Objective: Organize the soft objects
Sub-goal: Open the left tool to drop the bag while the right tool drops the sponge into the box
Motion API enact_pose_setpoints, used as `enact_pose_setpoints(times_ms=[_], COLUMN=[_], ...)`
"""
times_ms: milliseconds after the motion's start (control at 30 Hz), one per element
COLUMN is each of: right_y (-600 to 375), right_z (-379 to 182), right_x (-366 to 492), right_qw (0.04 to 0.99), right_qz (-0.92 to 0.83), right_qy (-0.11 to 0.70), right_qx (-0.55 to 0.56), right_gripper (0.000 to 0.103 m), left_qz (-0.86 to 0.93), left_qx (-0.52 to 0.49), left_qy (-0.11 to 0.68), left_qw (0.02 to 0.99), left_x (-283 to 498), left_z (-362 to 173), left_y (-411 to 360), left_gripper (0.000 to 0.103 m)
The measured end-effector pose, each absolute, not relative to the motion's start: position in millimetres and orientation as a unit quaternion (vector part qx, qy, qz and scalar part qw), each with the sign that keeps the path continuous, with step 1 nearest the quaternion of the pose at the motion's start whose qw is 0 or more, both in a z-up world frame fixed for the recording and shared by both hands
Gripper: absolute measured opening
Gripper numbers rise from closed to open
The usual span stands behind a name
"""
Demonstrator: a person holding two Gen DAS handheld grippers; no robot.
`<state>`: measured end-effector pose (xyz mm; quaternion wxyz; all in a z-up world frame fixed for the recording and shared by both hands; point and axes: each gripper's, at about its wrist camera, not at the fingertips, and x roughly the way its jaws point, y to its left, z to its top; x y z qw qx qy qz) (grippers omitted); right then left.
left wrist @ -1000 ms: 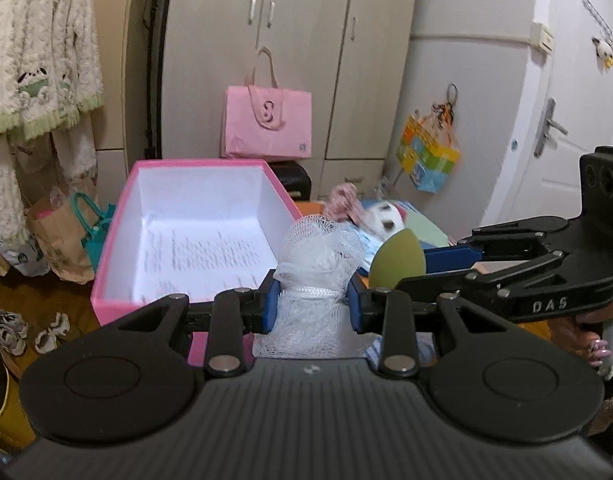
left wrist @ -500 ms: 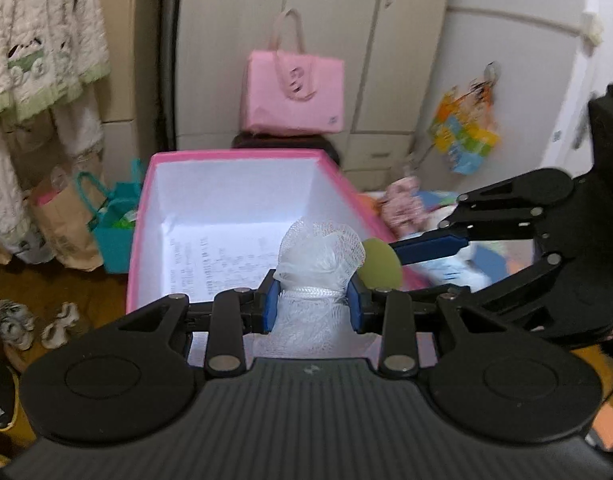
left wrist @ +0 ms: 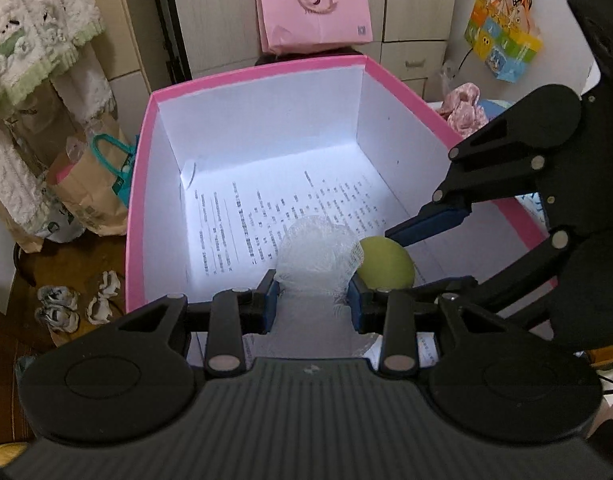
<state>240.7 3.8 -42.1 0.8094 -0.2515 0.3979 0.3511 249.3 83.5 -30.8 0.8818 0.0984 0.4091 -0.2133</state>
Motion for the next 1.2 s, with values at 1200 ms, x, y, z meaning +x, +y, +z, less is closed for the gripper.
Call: enact_pose_setpoints(times_ms=[1200], right_y=[-17], right_z=[9], right_x=[180], right_qw=[0.855], right_qz=[0.304], right_qy=[0.336], right_qx=[-0.251], right_gripper=[0.067], left_qz=[-0.262], left_qx=[0.057], left_qy=[0.353], left_qw=[0.896], left_x=[165], left_z=[44], left_y=[107], left_gripper=[0.075])
